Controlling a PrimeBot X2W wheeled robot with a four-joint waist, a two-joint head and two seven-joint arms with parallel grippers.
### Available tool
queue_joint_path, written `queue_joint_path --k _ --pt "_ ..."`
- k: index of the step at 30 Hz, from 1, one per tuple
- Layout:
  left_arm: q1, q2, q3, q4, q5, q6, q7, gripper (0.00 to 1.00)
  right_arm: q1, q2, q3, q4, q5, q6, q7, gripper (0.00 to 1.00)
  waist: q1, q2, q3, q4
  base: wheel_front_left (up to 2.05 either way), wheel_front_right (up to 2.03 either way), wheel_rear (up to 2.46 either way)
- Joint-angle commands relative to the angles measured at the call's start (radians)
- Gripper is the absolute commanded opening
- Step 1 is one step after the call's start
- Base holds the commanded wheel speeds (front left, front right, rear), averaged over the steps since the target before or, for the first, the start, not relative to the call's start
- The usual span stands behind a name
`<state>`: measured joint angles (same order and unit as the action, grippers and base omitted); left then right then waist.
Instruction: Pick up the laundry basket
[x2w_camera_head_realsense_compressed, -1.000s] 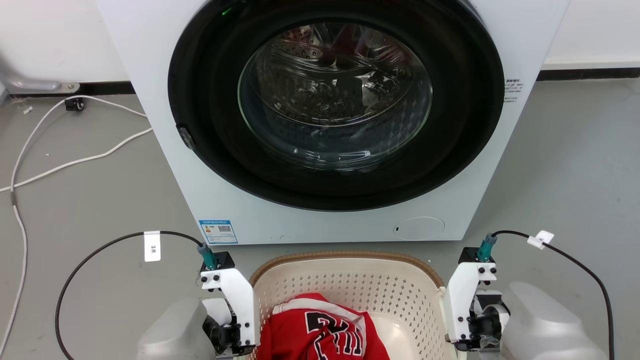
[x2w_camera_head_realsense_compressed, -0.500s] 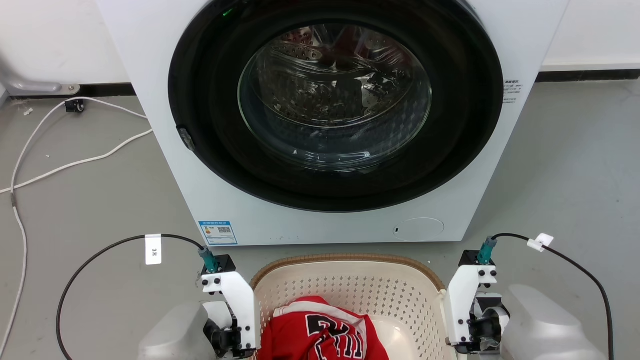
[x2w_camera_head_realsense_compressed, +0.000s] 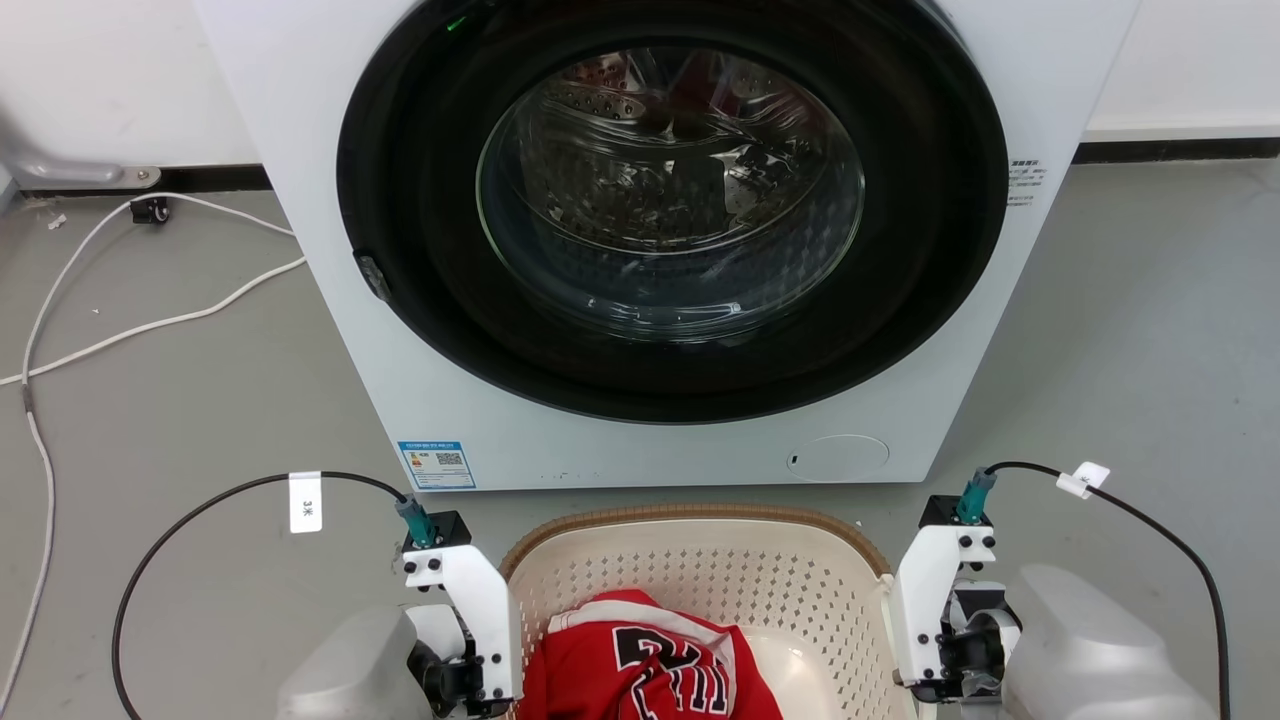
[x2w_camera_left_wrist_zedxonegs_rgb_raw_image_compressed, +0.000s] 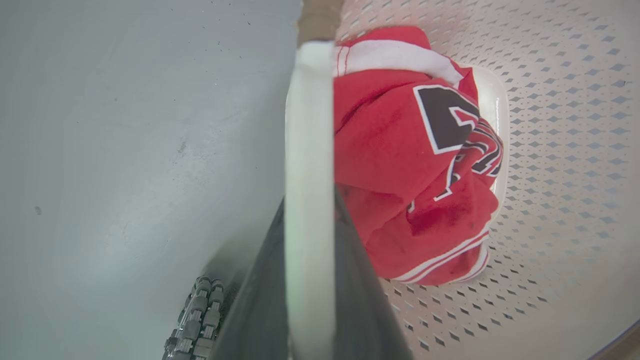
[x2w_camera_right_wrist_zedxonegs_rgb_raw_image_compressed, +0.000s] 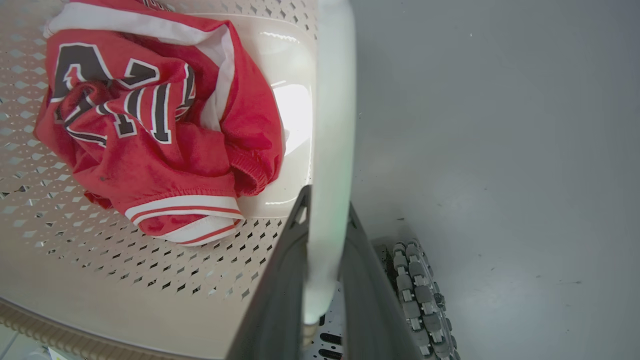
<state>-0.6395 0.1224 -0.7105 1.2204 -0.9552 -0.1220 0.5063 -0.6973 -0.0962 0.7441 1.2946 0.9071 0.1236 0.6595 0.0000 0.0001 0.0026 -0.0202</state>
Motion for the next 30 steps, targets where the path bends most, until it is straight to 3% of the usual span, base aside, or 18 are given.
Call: queue_joint_path --k 1,30 --pt "-0.01 -0.034 -0.003 -0.016 -0.01 -0.015 -0.006 0.0 -0.012 0.032 -0.001 -0.012 0.01 0.013 0.0 0.0 0.0 -0.0001 0.0 0.0 0.0 0.0 0.0" --pt "-0.025 -0.032 -0.039 0.001 -0.061 -0.015 -0.065 0.0 -0.025 0.048 -0.01 -0.011 0.003 0.013 0.017 0.0 0.0 -0.0001 -0.002 -0.006 0.0 0.0 0.0"
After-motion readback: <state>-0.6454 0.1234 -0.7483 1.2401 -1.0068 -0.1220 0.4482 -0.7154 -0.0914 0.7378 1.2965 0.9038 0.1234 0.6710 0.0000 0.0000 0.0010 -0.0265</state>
